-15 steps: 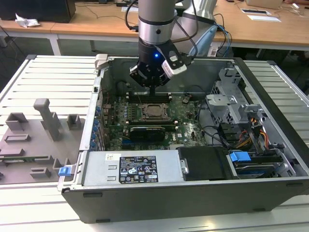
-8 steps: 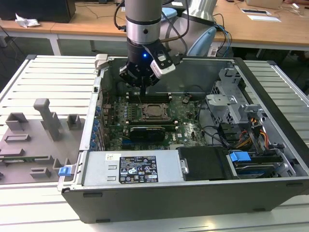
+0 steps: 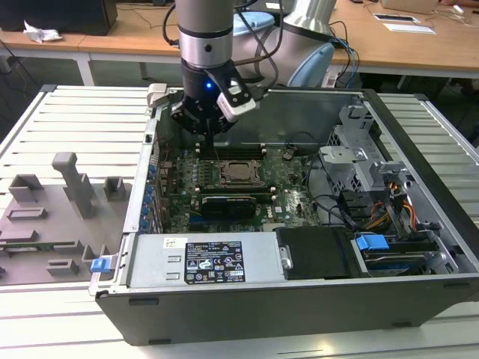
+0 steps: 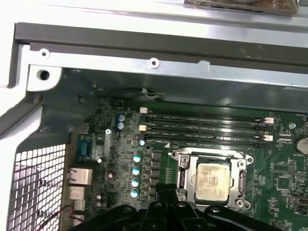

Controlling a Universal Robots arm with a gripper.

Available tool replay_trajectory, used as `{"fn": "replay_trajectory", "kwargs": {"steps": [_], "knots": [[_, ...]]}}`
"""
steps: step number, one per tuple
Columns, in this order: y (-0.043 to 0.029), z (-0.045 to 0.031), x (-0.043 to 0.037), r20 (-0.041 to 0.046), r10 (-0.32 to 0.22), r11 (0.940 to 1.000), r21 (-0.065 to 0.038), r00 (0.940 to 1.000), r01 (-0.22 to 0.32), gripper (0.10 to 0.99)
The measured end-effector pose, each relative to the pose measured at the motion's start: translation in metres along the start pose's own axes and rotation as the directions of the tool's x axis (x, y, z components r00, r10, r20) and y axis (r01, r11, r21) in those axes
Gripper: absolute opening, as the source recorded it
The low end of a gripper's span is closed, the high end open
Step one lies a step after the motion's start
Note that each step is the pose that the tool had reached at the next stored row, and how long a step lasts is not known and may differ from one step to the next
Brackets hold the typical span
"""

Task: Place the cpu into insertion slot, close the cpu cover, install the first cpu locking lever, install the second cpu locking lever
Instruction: 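Install the first cpu locking lever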

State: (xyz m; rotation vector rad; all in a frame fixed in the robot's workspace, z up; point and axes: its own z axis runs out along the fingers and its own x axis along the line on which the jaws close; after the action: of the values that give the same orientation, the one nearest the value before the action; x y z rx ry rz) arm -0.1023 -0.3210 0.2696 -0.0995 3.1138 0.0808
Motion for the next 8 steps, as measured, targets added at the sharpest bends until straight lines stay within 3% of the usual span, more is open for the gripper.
{"fn": "replay_trajectory", "kwargs": {"steps": [3, 6, 8], "knots": [[0.0018, 0.0008, 0.0099, 0.0003, 0.004, 1.0000, 0.000, 1.0000, -0.004, 0.106], [0.0064, 0.0025, 0.0106, 0.0000, 0.006, 1.0000, 0.001, 1.0000, -0.006, 0.106], [0.0152, 0.0057, 0.0101, 0.0003, 0.008, 1.0000, 0.000, 1.0000, -0.008, 0.106]]}}
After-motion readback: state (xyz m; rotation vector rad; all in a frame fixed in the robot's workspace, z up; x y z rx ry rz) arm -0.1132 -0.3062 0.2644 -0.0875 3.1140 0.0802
